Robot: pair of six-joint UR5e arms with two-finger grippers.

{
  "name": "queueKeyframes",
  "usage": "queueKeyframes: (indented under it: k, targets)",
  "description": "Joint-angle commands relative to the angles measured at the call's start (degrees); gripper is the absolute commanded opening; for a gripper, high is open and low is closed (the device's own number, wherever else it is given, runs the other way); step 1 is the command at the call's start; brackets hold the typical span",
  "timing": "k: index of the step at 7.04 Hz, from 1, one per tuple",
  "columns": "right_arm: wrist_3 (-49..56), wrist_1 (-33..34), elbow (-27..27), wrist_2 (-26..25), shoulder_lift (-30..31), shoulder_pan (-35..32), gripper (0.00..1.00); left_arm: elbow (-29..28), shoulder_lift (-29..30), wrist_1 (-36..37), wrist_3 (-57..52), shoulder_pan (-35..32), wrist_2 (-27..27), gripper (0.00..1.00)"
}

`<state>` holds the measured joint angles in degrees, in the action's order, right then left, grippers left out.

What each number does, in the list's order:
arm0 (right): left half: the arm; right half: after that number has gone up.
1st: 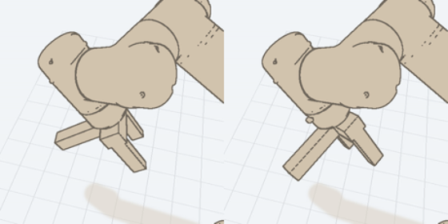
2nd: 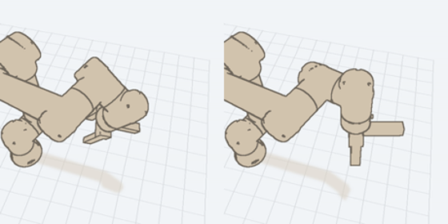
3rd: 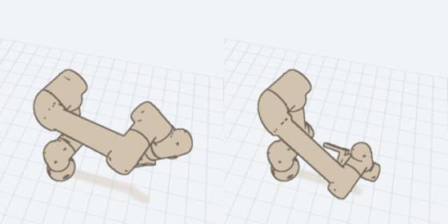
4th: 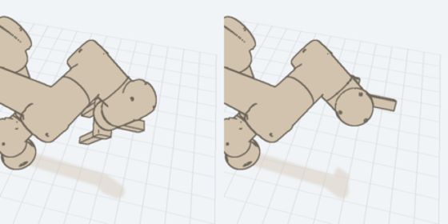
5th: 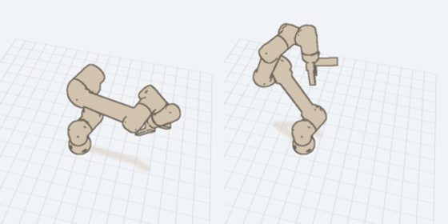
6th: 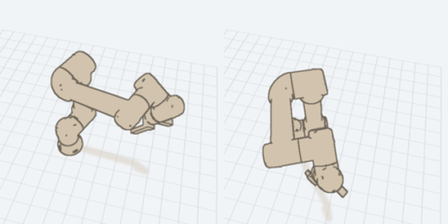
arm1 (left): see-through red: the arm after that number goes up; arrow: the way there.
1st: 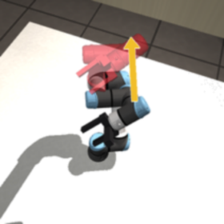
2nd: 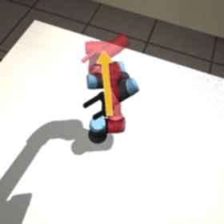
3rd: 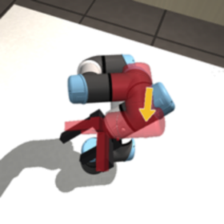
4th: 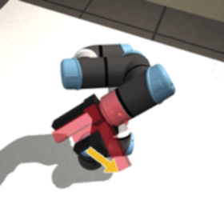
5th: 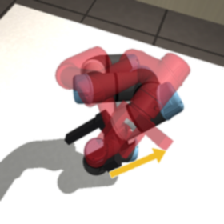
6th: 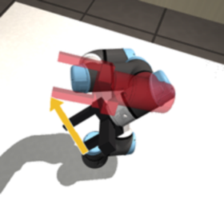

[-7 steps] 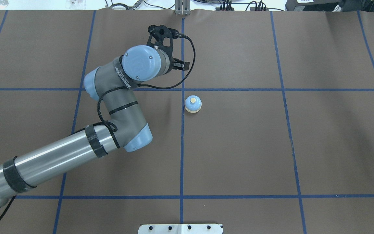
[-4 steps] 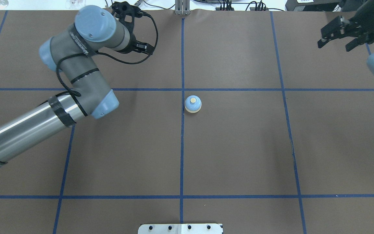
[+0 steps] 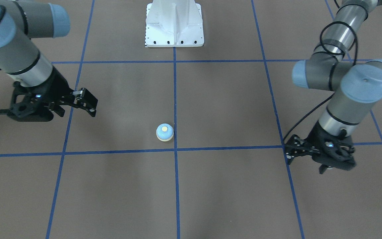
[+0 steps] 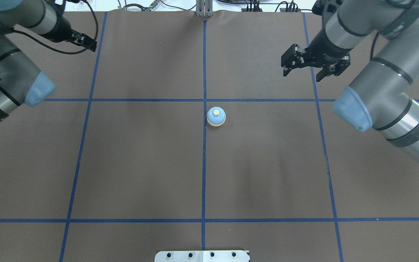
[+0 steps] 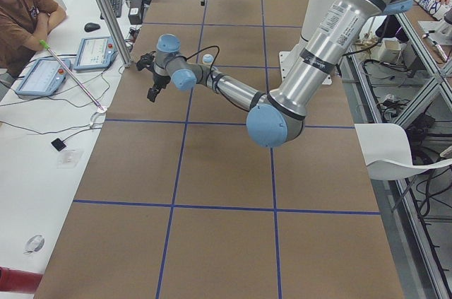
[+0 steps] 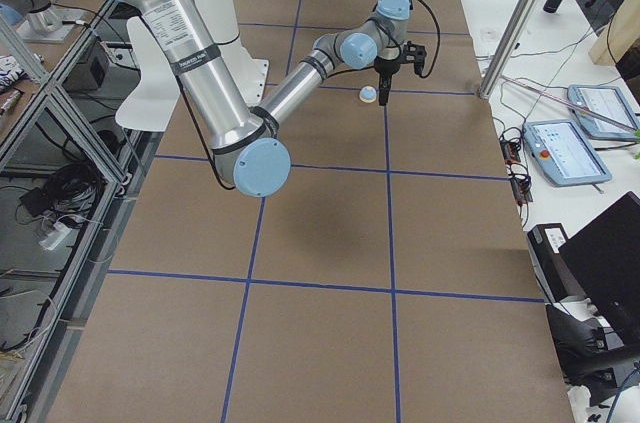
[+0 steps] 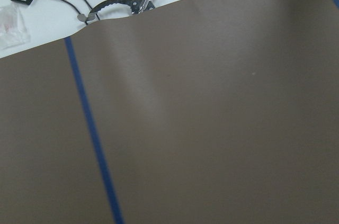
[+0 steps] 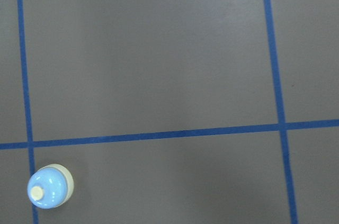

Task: Place and press bell with both arms
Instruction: 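Position the right gripper above the bell's cream button and lower it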

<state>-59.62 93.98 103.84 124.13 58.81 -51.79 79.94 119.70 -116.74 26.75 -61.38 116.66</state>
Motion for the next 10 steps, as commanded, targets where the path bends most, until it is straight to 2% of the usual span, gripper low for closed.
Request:
queueKeyframes:
  k: [1,2,3,4,5,6,7,8,9,10]
  targets:
    - [-5.1,0.0,-0.5,-4.4,-2.9,6.5,1.0,0.9,-4.6,7.0,-16.6,-9.5,3.6,1.0]
    - [-7.2,-0.1,-1.1,-7.6,-3.7,9.5,1.0,2.3,-4.8,13.8,-24.0,-12.3,3.0,1.0]
    - [-8.3,-0.2,-3.1,-10.6,-5.3,12.1,1.0,3.9,-6.6,16.8,-27.9,-14.4,3.0,1.0]
    - [-11.7,-0.2,-7.7,-13.0,-9.8,13.9,0.99,5.6,-9.5,16.8,-30.2,-15.3,2.9,1.0]
    - [-13.5,-0.2,-14.8,-14.3,-15.6,15.0,0.92,7.3,-11.8,16.7,-30.4,-15.9,2.9,1.0]
    - [-13.8,-0.4,-19.6,-14.4,-18.6,16.0,0.79,9.3,-13.8,16.5,-30.4,-16.0,2.9,1.0]
    - [-14.0,-3.0,-21.0,-14.4,-18.6,16.5,0.44,10.2,-14.5,16.5,-30.5,-16.0,2.9,1.0]
    - [-13.9,-4.8,-22.8,-14.4,-18.7,16.5,0.15,10.7,-14.8,16.5,-30.5,-16.0,2.9,1.0]
    - [-13.4,-4.9,-23.6,-14.3,-18.8,16.5,0.0,10.8,-14.8,16.5,-30.4,-16.0,2.9,1.0]
    - [-13.2,-4.9,-23.6,-14.4,-18.8,16.5,0.0,10.7,-14.8,16.6,-30.4,-16.0,2.9,1.0]
